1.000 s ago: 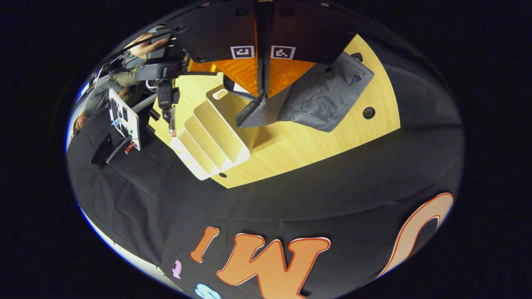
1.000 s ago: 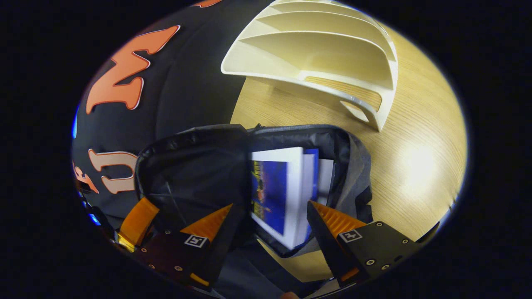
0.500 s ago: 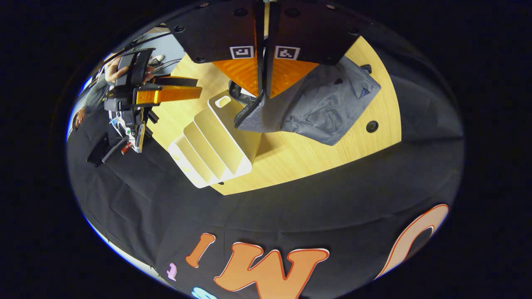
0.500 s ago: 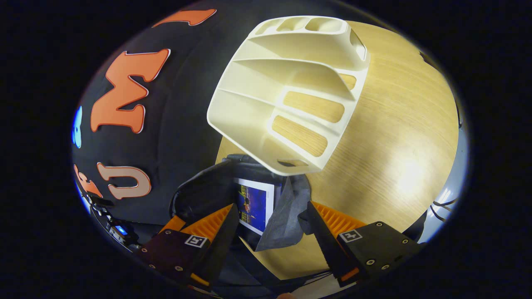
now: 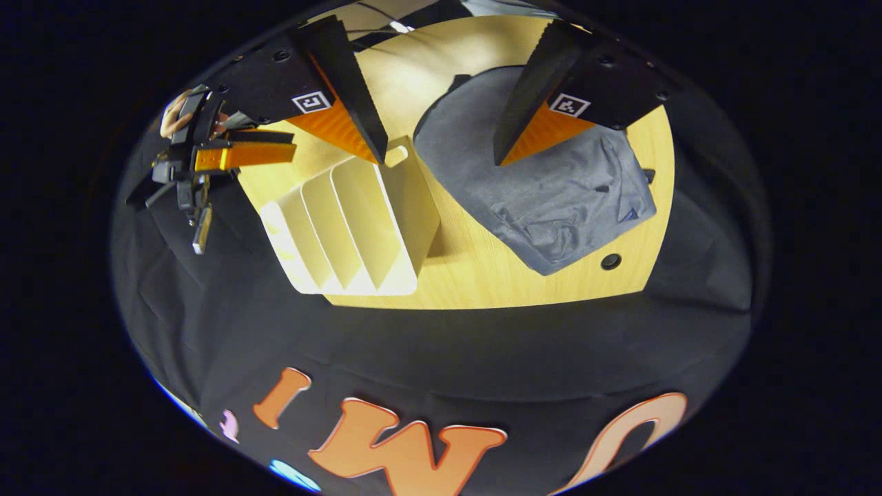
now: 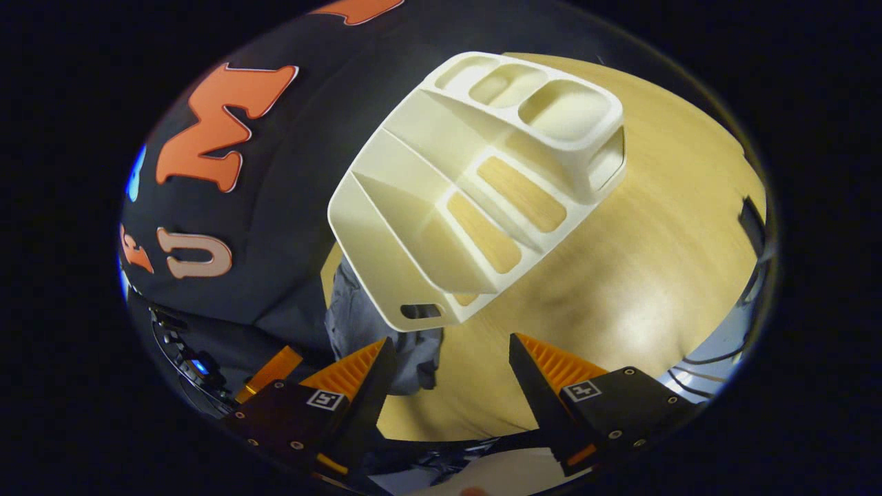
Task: Open the schoolbag, grab two books from the bookshelf and put them into the schoolbag.
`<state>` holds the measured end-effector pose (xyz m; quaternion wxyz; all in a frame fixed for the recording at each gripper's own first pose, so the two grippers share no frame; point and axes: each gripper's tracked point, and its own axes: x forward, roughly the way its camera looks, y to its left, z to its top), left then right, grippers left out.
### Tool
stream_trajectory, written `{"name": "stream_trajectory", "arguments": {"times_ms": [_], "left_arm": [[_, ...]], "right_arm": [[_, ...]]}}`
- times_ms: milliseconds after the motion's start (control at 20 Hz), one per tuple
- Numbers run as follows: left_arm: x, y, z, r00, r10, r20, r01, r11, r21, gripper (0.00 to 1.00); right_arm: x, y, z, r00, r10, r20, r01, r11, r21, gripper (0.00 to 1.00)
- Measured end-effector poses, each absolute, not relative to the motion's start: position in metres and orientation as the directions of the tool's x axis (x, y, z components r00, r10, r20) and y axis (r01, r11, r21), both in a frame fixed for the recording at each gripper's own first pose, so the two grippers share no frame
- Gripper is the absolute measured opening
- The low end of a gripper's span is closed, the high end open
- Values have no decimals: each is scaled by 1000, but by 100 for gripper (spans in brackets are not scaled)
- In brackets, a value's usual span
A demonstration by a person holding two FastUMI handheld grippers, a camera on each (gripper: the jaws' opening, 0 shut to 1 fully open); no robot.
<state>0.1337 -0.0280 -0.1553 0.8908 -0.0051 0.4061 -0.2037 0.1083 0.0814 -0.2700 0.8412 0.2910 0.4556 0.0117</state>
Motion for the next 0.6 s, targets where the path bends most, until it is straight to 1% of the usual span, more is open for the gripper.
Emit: {"name": "stream_trajectory", "arguments": {"times_ms": [50,150,300,450,600], "left_arm": [[134,-35,-152,632,-336,-699,320,934,-161,99],[135,-50,-130,727,-280,-626,257,958,-129,99],[131,-70,-79,848,-241,-472,212,970,-116,99],[126,-72,-28,925,-216,-311,196,976,-94,98],[119,-73,25,969,-193,-155,183,980,-78,98]], "right_arm": [[113,67,-260,597,270,-755,198,863,465,99],[123,42,-228,656,247,-713,93,911,401,99],[149,17,-166,781,212,-587,-47,957,285,99],[162,4,-104,884,199,-424,-129,974,189,98],[161,-1,-53,946,188,-264,-166,981,104,98]]}}
